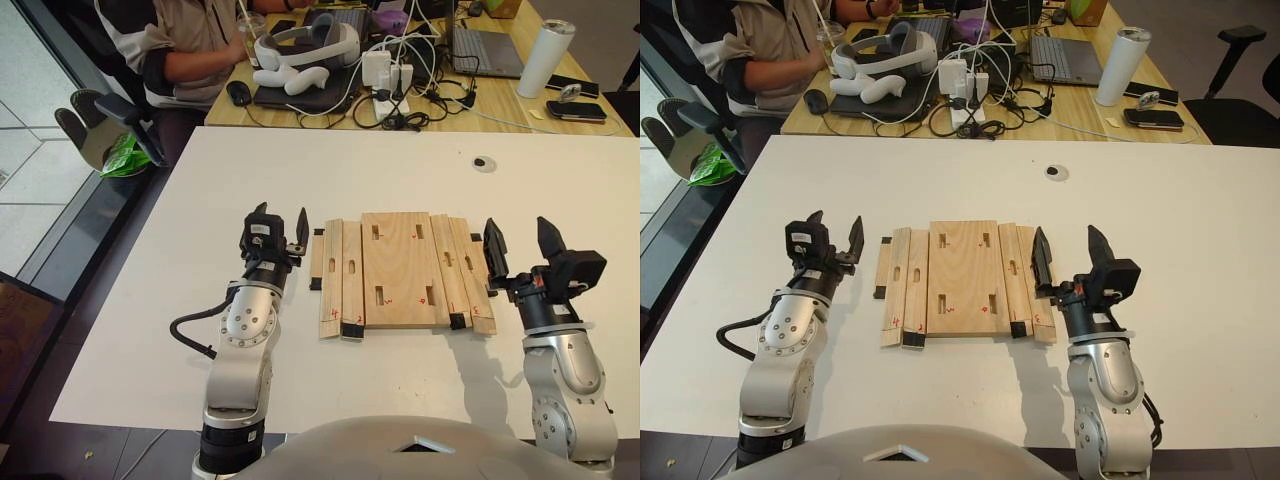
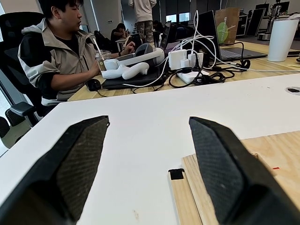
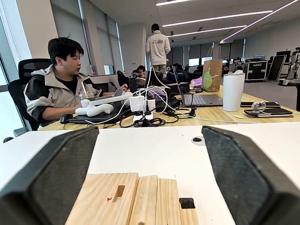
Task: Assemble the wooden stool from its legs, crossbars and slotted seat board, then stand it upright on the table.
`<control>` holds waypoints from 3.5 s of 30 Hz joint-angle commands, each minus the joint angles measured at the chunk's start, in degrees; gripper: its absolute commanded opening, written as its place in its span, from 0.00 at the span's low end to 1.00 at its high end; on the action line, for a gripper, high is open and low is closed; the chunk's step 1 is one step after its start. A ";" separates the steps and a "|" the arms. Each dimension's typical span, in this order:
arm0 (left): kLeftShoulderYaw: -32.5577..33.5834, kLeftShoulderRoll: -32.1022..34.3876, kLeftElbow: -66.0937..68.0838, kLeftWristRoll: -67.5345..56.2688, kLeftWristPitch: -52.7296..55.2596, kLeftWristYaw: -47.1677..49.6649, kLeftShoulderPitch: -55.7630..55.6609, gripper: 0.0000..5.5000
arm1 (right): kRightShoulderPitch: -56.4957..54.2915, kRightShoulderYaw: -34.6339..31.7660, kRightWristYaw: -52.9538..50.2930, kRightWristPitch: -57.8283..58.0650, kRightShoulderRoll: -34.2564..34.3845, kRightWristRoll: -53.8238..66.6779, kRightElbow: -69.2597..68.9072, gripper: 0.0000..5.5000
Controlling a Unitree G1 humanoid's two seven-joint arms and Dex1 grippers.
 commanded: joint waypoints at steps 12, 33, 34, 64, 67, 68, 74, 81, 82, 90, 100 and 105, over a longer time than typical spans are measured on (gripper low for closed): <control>-9.86 9.62 7.92 6.29 18.74 -7.40 -3.38 0.58 | -2.31 -0.12 -4.03 2.89 2.04 -2.28 1.33 0.75; -7.30 4.54 14.56 6.15 24.16 -5.28 -10.46 0.58 | -4.10 -0.39 -3.39 4.51 1.60 -1.87 1.22 0.75; -7.71 4.58 15.58 6.58 23.86 -4.97 -10.66 0.58 | -4.33 -0.62 -3.24 4.71 1.41 -1.68 1.24 0.75; -2.63 1.33 15.98 2.84 29.53 -2.36 -13.02 0.58 | -6.29 -2.22 -2.58 5.87 0.91 -1.52 1.65 0.75; -1.32 0.33 15.59 2.68 28.05 -0.98 -13.15 0.58 | -6.37 -2.45 -2.48 5.91 0.79 -1.46 1.68 0.75; -1.14 0.29 15.82 2.56 28.24 -0.95 -13.14 0.58 | -6.36 -2.55 -2.45 5.89 0.78 -1.44 1.72 0.75; 2.34 -2.02 17.77 -0.56 33.94 -1.68 -11.45 0.58 | -6.87 -2.80 -2.21 6.21 0.79 -1.43 1.93 0.75; 5.08 -1.61 20.20 -4.08 38.46 -3.56 -13.86 0.50 | -7.65 -3.05 -3.06 6.45 1.68 -1.61 1.30 0.75; 4.35 -0.71 20.33 -4.19 38.70 -4.19 -14.30 0.46 | -7.87 -3.11 -3.28 6.46 1.81 -1.65 1.24 0.75; 4.39 2.45 21.17 -6.66 39.64 -7.51 -16.09 0.25 | -8.88 -2.63 -5.05 6.45 3.03 -1.63 0.52 0.75; 5.21 10.55 18.42 -2.21 12.69 -6.43 -22.47 0.23 | -16.38 -5.82 -1.32 15.87 1.31 11.88 2.17 0.75; 2.41 14.79 12.48 -1.28 -5.39 -11.96 -26.02 0.23 | -25.88 -13.90 9.41 30.49 -9.87 38.04 6.11 0.75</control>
